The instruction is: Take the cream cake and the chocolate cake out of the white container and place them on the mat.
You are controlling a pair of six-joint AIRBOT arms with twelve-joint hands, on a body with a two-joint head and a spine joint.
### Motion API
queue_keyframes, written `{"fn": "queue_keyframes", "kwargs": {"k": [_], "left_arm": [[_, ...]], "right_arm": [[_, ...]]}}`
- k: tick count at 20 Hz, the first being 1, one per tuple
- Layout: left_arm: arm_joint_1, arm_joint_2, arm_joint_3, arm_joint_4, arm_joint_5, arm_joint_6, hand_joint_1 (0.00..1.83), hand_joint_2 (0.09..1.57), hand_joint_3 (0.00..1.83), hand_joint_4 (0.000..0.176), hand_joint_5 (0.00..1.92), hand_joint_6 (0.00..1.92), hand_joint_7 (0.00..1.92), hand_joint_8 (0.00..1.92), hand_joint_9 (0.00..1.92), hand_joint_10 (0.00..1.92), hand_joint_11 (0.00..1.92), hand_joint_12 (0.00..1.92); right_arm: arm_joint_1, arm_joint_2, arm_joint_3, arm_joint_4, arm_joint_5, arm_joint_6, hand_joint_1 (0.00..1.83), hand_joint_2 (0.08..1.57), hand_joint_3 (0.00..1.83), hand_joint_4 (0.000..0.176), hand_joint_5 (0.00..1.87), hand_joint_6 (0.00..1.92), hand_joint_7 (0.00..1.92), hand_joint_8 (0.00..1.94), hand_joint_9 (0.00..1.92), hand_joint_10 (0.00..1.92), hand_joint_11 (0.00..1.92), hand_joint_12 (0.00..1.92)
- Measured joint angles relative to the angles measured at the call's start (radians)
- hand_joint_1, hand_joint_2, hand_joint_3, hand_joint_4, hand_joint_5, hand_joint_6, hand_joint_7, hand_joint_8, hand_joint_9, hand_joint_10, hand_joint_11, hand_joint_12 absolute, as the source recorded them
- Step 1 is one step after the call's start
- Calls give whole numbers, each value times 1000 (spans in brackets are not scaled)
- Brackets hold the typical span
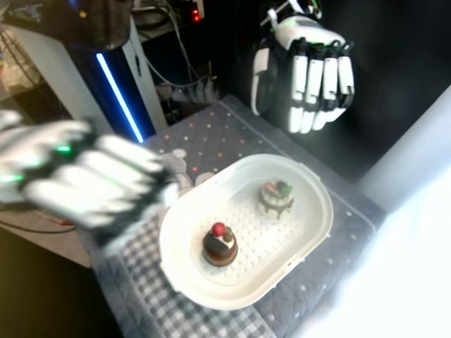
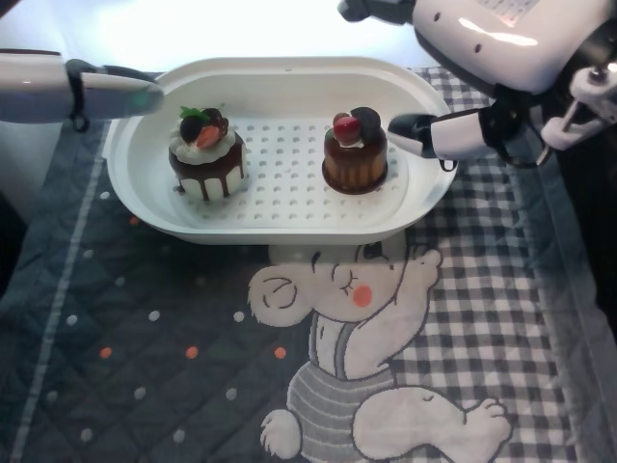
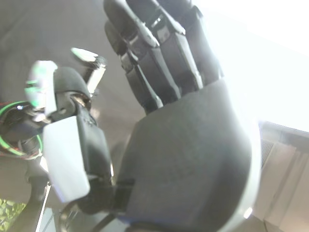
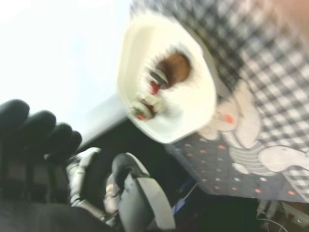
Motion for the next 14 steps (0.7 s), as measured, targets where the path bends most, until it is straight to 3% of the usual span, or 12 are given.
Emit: {"fn": "queue_keyframes", "kwargs": {"k": [2,5,6,7,9,11,14], "left_arm": [[-4,-1,0,16,32,5,591,916,11,54,188,0,106,0,84,0,0,284],[-16,-32,24,16,101,16,591,917,8,53,187,0,105,0,83,0,0,281],[-29,-48,41,17,130,19,596,914,1,53,227,4,194,11,181,0,44,464],[-41,-66,62,18,153,19,645,922,0,34,276,2,272,7,265,3,48,657],[-49,-103,108,8,192,19,653,901,0,23,314,2,316,1,334,8,3,938],[-59,-141,147,-5,274,19,672,877,0,0,348,7,356,6,397,22,2,1193],[-62,-188,191,-10,332,19,692,861,0,0,394,11,398,8,455,36,27,1351]], "right_arm": [[46,-26,38,-13,-62,0,823,785,43,0,641,46,488,9,318,257,0,1421],[72,-74,76,-32,-123,-1,820,787,36,0,643,32,490,4,327,237,0,1428],[72,-93,90,-35,-150,0,834,813,19,0,587,7,498,2,401,207,0,1446],[74,-113,105,-31,-173,0,825,826,18,0,559,1,477,0,409,194,0,1448],[78,-147,138,-11,-207,0,796,814,5,0,553,0,496,5,476,192,69,1437],[82,-174,173,5,-235,0,799,796,0,0,516,0,454,0,488,128,60,1425],[82,-203,197,16,-276,-1,832,799,1,0,500,0,533,30,535,138,55,1435]]}}
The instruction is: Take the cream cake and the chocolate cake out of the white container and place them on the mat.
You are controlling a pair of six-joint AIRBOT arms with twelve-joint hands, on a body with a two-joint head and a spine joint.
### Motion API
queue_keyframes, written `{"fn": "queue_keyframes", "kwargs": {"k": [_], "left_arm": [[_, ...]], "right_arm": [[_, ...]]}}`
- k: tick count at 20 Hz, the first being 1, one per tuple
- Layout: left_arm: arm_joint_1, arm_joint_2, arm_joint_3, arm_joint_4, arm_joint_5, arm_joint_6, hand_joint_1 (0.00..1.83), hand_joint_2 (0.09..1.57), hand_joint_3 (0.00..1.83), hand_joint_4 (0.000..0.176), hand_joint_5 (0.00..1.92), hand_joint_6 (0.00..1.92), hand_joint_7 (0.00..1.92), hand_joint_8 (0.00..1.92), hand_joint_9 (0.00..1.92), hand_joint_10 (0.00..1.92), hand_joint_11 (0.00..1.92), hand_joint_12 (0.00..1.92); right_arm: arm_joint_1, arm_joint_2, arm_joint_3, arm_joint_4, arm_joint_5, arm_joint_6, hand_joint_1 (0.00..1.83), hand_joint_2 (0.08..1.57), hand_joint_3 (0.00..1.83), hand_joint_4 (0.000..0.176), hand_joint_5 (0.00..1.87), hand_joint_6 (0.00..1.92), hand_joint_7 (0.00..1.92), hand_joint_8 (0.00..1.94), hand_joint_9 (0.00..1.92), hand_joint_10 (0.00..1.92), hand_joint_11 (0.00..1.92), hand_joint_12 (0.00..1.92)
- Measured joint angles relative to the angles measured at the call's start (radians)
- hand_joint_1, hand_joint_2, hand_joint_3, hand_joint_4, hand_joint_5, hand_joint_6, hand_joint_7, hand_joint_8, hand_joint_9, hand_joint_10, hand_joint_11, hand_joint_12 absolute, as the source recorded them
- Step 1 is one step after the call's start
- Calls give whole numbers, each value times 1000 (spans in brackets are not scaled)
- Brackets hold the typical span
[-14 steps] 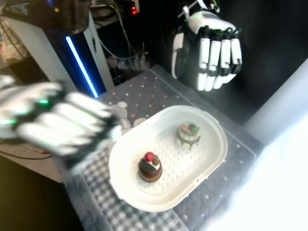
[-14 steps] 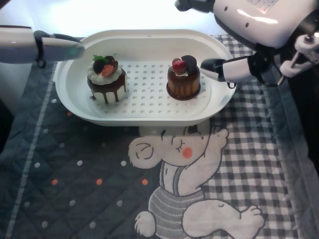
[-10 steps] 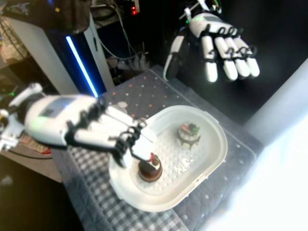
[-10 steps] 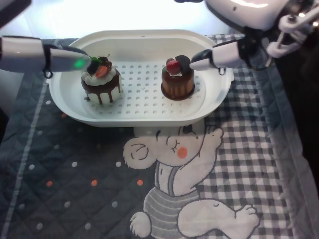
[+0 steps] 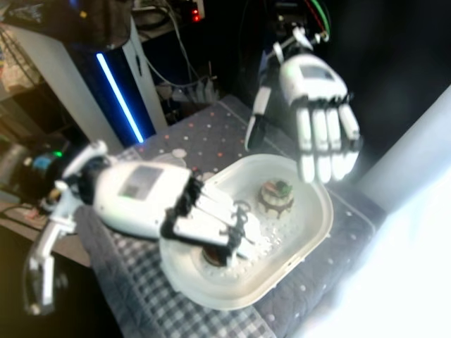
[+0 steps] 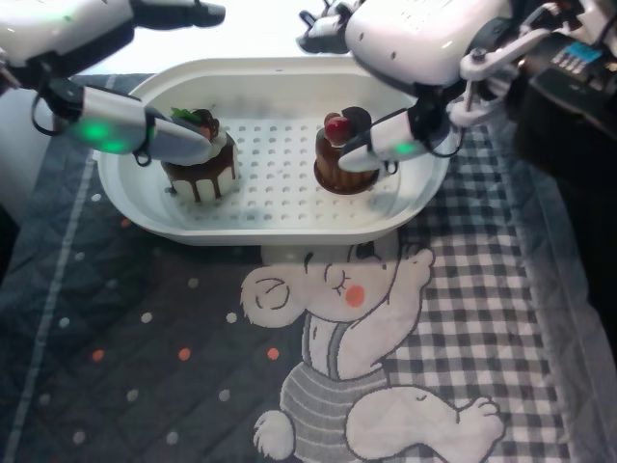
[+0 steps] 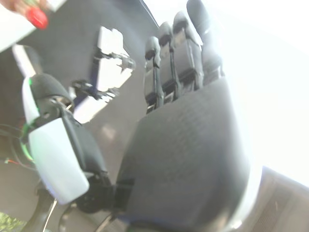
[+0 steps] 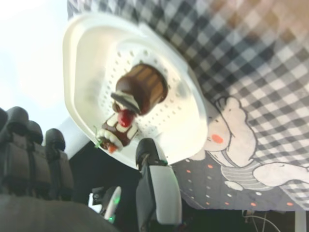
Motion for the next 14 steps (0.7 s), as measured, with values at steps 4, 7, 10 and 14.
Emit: {"fn": "queue_keyframes", "kwargs": {"k": [4,7,10,14], "left_arm": [[0,-46,47,-25,77,0,747,867,3,0,456,18,470,18,515,62,31,1426],[2,-60,65,-29,97,0,729,834,0,0,469,11,501,14,545,71,74,1365],[9,-78,71,-31,118,0,817,868,6,0,492,10,524,9,574,67,91,1321],[10,-93,97,-48,130,0,938,938,30,0,516,15,554,16,612,76,129,1333]], "right_arm": [[0,-30,25,7,-45,0,853,817,1,0,525,14,529,12,509,88,18,1255],[0,-45,44,11,-68,0,858,824,3,0,551,14,572,20,548,100,35,1301],[0,-60,56,16,-92,0,866,822,1,0,569,14,600,21,581,106,85,1277],[0,-71,72,22,-108,0,840,838,4,0,645,26,684,34,671,150,177,1366]]}}
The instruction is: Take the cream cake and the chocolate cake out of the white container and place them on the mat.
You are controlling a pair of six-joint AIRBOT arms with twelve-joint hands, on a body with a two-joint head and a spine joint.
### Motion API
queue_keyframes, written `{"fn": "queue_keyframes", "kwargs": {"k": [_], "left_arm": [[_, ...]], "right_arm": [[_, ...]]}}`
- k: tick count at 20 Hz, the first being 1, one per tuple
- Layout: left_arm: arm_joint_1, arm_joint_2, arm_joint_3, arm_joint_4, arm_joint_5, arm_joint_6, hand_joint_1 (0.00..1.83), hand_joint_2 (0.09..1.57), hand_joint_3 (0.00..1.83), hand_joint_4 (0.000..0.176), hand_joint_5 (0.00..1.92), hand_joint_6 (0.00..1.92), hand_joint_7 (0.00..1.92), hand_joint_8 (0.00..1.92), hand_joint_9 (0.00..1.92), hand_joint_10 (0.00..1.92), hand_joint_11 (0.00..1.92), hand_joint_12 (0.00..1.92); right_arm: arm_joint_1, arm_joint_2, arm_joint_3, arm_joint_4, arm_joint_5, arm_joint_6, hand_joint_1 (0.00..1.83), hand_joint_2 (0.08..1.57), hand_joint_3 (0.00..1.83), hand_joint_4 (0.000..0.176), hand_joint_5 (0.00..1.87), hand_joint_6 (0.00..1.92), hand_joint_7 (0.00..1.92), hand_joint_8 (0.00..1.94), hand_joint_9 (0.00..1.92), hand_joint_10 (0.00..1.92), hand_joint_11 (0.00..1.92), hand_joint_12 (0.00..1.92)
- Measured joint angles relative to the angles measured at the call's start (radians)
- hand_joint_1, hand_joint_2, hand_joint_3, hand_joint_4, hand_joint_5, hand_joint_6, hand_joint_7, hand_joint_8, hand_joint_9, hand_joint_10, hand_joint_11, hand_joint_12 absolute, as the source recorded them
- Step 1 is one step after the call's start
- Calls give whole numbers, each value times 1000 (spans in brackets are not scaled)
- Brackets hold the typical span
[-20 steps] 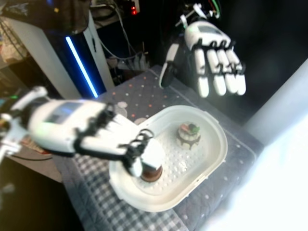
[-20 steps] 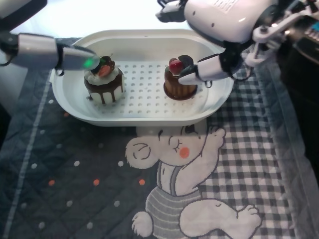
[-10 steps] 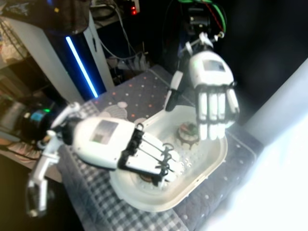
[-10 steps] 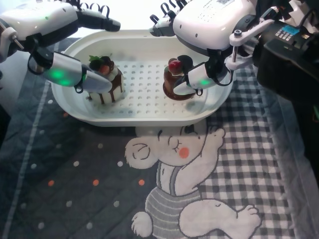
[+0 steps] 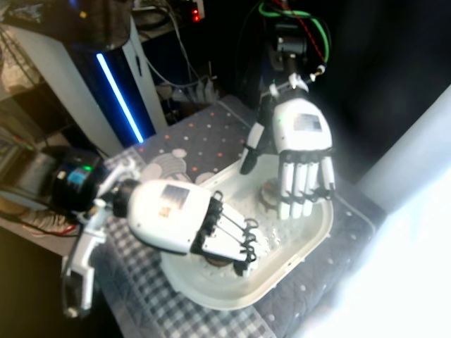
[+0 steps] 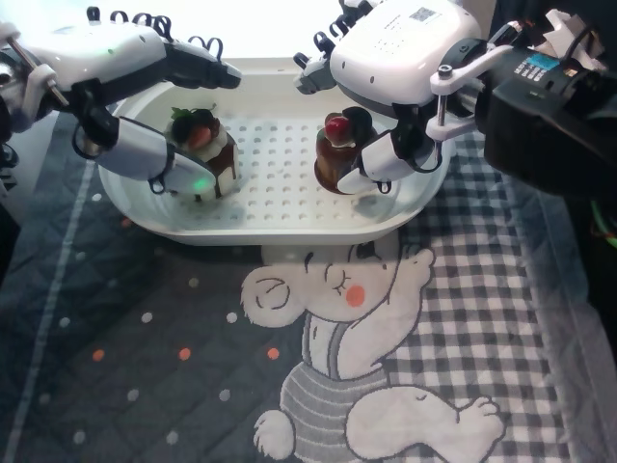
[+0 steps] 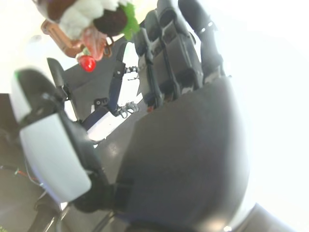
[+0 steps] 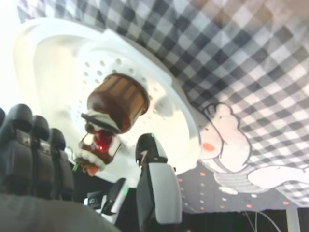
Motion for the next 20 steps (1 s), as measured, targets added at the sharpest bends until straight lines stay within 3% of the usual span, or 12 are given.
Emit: {"fn": "queue_keyframes", "kwargs": {"k": [7,9,10,11,12,13,14,15,17,18,19,20], "left_arm": [[6,-41,37,-10,40,-1,1086,1042,19,0,570,15,603,12,664,82,161,1364],[6,-45,50,-18,46,-3,1091,1097,24,0,604,18,648,18,689,87,199,1356],[6,-50,58,-20,46,-2,1099,1114,16,0,631,19,687,21,710,88,223,1334],[6,-56,63,-24,46,-2,1203,1168,13,0,768,47,879,63,898,154,439,1268],[8,-59,64,-24,45,-2,1203,1168,13,0,768,47,879,63,898,154,439,1268],[8,-66,70,-29,43,-2,1326,1188,0,0,722,1028,890,868,862,1087,562,1196],[11,-67,72,-32,38,-3,1341,1211,0,0,666,1288,825,1148,790,1381,583,1283],[13,-67,72,-40,35,-4,1448,1205,0,0,655,1279,810,1173,779,1342,627,1685],[19,-67,72,-55,37,-4,1349,1214,0,0,659,1321,825,1217,778,1459,633,1421],[22,-67,72,-60,37,-5,1346,1210,0,0,666,1328,827,1207,789,1445,655,1388],[27,-67,72,-61,33,-5,1448,1196,7,0,662,1306,805,1186,806,1330,657,1692],[34,-65,65,-65,19,-15,1364,1210,3,0,660,1359,801,1213,807,1412,665,1495]], "right_arm": [[0,-25,20,3,-28,0,905,883,7,0,694,19,744,27,715,147,236,1293],[0,-26,23,4,-29,0,1131,987,1,0,954,25,1020,123,740,886,444,1694],[0,-26,23,4,-31,0,1166,1057,9,0,1027,688,1063,185,749,1080,519,1713],[0,-31,26,6,-29,0,1345,1120,0,0,994,831,954,1018,827,1315,568,1615],[0,-34,27,8,-28,0,1345,1120,0,0,994,831,954,1018,827,1315,568,1615],[0,-34,27,10,-30,0,1364,1127,1,0,995,941,930,981,824,1340,579,1530],[0,-35,27,13,-32,0,1368,1130,0,0,989,982,923,964,828,1343,596,1498],[0,-35,27,13,-32,1,1367,1133,0,0,974,1019,918,955,831,1343,597,1483],[0,-35,27,15,-32,1,1366,1137,0,0,963,1031,905,970,831,1357,611,1497],[0,-35,27,16,-32,0,1365,1140,0,0,954,1044,899,980,828,1361,601,1506],[0,-35,27,16,-32,1,1363,1143,0,0,949,1065,894,976,823,1364,584,1516],[0,-35,27,16,-31,1,1365,1139,0,0,957,1046,907,959,830,1359,584,1522]]}}
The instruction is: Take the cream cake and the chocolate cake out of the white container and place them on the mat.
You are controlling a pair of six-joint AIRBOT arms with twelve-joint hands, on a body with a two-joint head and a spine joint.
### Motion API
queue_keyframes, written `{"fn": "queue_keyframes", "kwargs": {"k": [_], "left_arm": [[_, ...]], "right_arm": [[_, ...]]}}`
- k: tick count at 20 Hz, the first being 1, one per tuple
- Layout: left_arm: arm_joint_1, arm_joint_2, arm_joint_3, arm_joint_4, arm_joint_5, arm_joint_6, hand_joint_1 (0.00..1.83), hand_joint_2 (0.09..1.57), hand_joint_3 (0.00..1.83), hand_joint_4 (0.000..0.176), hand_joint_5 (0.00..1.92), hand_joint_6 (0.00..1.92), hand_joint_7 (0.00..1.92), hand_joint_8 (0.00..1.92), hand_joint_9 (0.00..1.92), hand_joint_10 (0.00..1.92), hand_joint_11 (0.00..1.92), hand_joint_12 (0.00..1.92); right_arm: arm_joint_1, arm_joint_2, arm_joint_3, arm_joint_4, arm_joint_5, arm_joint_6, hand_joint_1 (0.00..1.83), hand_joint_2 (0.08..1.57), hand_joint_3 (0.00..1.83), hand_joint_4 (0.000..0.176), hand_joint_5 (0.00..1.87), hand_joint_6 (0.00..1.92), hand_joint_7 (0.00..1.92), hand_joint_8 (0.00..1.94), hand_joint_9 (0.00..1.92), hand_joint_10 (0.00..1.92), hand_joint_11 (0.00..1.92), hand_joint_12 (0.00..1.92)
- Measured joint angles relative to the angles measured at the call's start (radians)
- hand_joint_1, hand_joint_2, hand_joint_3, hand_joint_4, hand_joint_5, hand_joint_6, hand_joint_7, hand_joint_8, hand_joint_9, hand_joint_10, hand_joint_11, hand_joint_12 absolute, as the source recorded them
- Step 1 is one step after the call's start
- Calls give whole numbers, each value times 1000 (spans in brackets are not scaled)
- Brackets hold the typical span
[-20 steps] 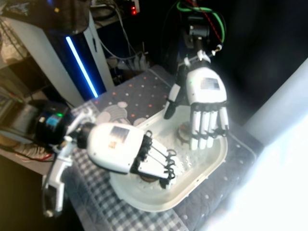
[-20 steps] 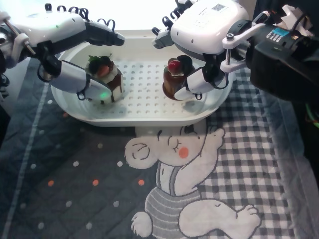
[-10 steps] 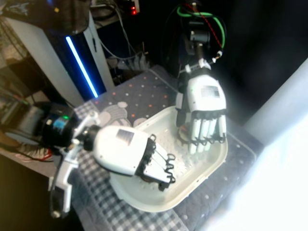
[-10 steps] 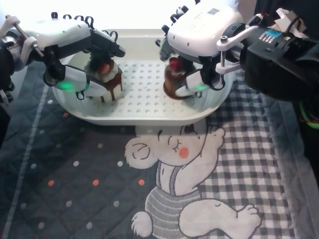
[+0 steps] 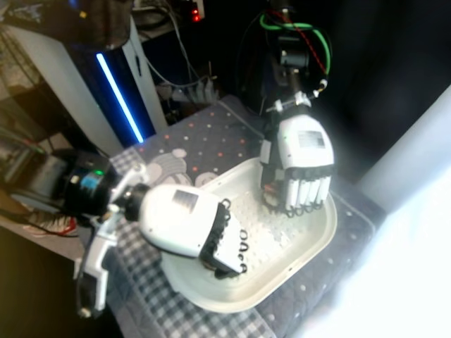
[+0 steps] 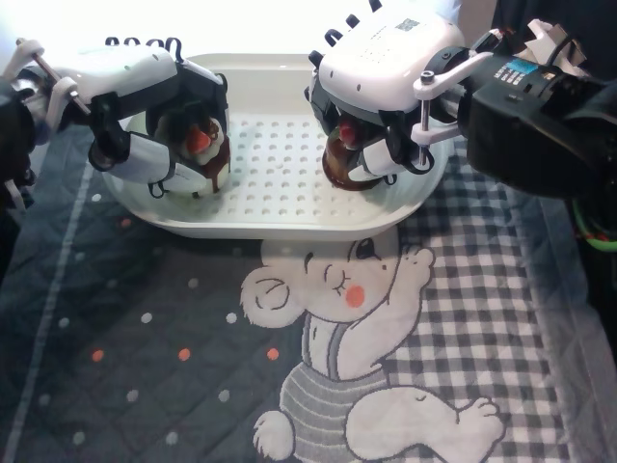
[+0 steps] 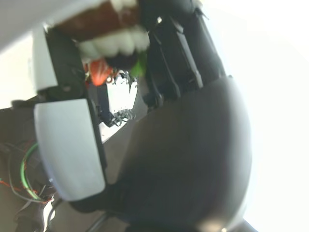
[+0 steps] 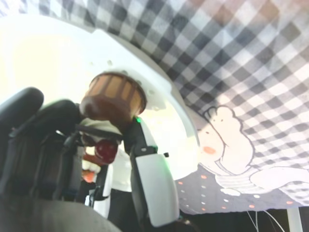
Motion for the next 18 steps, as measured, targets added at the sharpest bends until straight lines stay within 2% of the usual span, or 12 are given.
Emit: {"fn": "queue_keyframes", "kwargs": {"k": [2,3,4,5,7,8,11,12,13,15,16,18], "left_arm": [[2,10,-15,5,-13,-10,1349,1201,0,0,684,1348,816,1180,837,1391,721,1362],[2,15,-22,6,-26,-10,1349,1199,0,0,686,1344,819,1181,840,1380,713,1348],[2,26,-33,10,-34,-10,1347,1203,1,0,674,1341,812,1208,831,1397,707,1365],[-5,41,-53,23,-55,-13,1346,1213,1,0,649,1311,796,1257,824,1437,727,1388],[-13,62,-77,39,-83,-16,1347,1213,1,0,645,1307,796,1266,825,1432,727,1388],[-18,84,-100,51,-111,-24,1473,1186,7,0,657,1240,792,1214,848,1277,700,1724],[-18,134,-159,104,-183,-70,1478,1188,1,0,662,1245,803,1219,841,1264,681,1742],[-18,160,-195,127,-211,-73,1478,1186,0,0,673,1258,803,1211,840,1261,684,1744],[-14,188,-231,145,-235,-75,1479,1183,0,0,687,1236,812,1205,842,1260,684,1738],[23,263,-307,167,-314,-80,1477,1181,0,0,708,1250,823,1150,815,1274,701,1729],[43,288,-336,171,-343,-80,1374,1195,3,0,705,1304,806,1195,821,1379,675,1563],[89,346,-401,177,-383,-80,1346,1206,1,0,689,1308,799,1230,810,1435,671,1515]], "right_arm": [[0,8,-10,3,6,-1,1368,1137,0,0,959,969,903,1010,840,1385,597,1560],[0,13,-21,3,18,-1,1284,1133,0,0,993,787,925,1255,847,1327,667,1679],[0,21,-34,4,33,-1,1268,1131,0,0,1001,751,936,1291,855,1283,672,1707],[0,48,-65,3,58,0,1245,1142,0,0,969,937,901,1199,743,1258,466,1708],[0,79,-98,3,101,0,1258,1137,0,0,959,853,947,1258,809,1345,585,1815],[0,101,-122,4,141,-1,1264,1135,0,0,937,844,974,1262,874,1370,665,1780],[0,161,-205,-4,223,-1,1254,1159,2,0,941,799,891,1415,863,1522,732,1872],[0,198,-249,-16,261,0,1273,1114,0,0,943,869,1052,1108,951,1263,773,1694],[0,226,-282,-31,296,0,1274,1104,0,0,946,880,1079,1051,969,1225,767,1702],[0,276,-336,-58,363,0,1275,1109,1,0,992,768,1021,1181,921,1366,678,1842],[0,294,-356,-63,375,0,1263,1140,3,0,986,731,919,1373,887,1533,719,1898],[0,335,-409,-110,391,-1,1260,1148,0,0,984,744,893,1416,856,1620,779,1898]]}}
